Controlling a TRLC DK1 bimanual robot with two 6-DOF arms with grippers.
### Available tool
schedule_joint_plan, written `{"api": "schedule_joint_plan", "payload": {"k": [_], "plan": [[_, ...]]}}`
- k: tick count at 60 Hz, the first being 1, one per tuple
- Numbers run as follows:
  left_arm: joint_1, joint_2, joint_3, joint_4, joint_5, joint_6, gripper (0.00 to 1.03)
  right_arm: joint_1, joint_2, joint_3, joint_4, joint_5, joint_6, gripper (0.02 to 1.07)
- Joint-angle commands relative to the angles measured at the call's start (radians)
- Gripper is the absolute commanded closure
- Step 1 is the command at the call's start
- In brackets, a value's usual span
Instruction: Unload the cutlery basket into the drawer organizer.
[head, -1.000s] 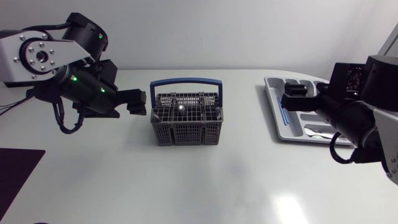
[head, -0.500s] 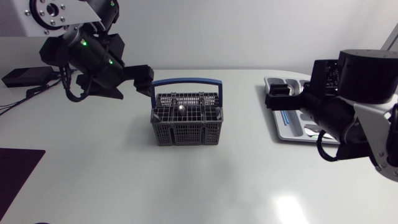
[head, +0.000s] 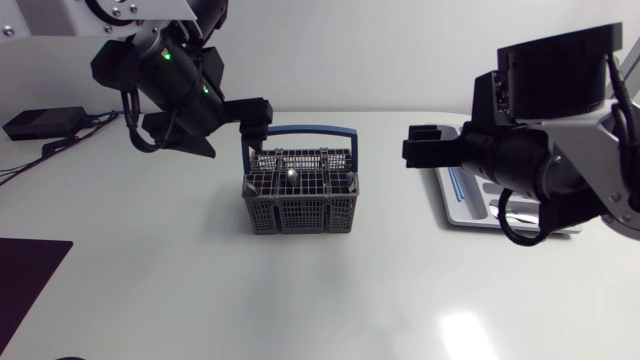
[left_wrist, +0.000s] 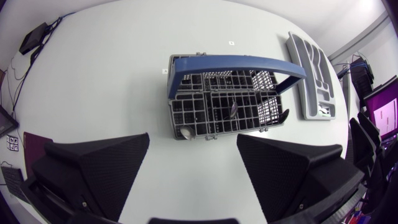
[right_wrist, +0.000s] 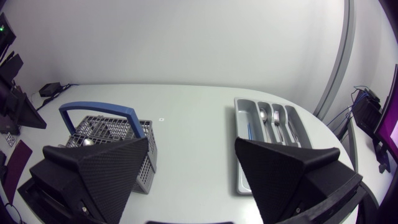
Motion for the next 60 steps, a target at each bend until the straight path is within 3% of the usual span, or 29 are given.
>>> {"api": "schedule_joint_plan", "payload": {"k": [1, 16, 33, 43, 48, 51, 60], "plan": [[-0.014, 0.028, 0.044, -0.028, -0.006, -0.046, 0.05, 0.024, 0.021, 0.036, -0.029, 0.008, 0.045, 0.07], [-0.029, 0.052, 0.045, -0.029, -0.006, -0.115, 0.05, 0.05, 0.067, 0.079, -0.161, 0.006, 0.108, 0.07], [-0.017, 0.113, 0.008, -0.026, -0.003, -0.249, 0.05, 0.05, 0.089, 0.063, -0.167, -0.015, 0.133, 0.07], [-0.02, 0.109, -0.052, 0.053, -0.002, -0.33, 0.05, 0.05, 0.098, 0.045, -0.166, -0.029, 0.146, 0.07], [-0.008, 0.106, -0.078, 0.115, 0.041, -0.333, 0.05, 0.05, 0.101, 0.037, -0.166, -0.03, 0.151, 0.07], [-0.001, 0.11, -0.088, 0.13, 0.078, -0.338, 0.05, 0.048, 0.106, 0.033, -0.164, -0.03, 0.153, 0.07], [-0.005, 0.124, -0.09, 0.142, 0.08, -0.364, 0.05, 0.044, 0.115, 0.024, -0.163, -0.03, 0.162, 0.07]]}}
